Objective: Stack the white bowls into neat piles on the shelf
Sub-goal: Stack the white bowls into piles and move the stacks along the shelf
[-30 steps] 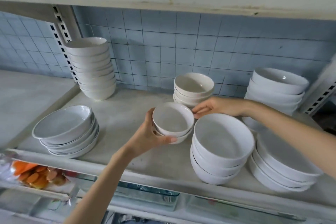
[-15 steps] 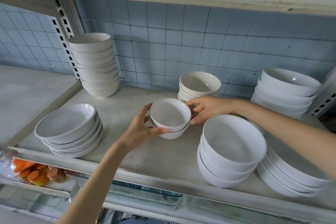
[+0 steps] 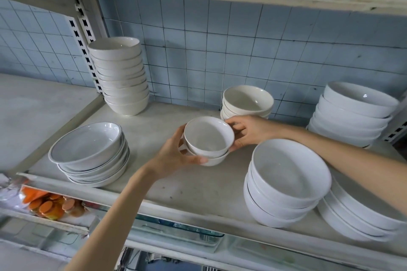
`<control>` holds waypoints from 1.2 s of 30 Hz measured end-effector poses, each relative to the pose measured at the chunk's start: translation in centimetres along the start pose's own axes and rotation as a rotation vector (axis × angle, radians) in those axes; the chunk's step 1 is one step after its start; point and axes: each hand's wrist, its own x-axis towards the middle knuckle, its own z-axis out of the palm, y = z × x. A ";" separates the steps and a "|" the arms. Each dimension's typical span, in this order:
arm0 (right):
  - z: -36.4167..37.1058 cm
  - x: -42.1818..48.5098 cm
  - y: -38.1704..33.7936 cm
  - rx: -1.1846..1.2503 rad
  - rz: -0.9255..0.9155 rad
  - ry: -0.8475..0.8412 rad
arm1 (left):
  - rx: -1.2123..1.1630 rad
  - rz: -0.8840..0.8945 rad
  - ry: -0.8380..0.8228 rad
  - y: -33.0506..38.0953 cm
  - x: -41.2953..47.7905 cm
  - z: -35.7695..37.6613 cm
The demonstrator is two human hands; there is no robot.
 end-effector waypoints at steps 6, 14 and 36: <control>0.1 0.0 0.1 0.011 -0.005 0.008 | 0.046 0.023 -0.071 0.1 -0.1 -0.6; 0.2 0.1 0.4 0.006 -0.011 0.011 | -0.004 0.000 -0.017 0.3 0.1 -0.7; -1.8 -1.4 -3.5 -0.018 -0.093 0.067 | 0.051 0.074 0.068 4.4 -0.9 -1.1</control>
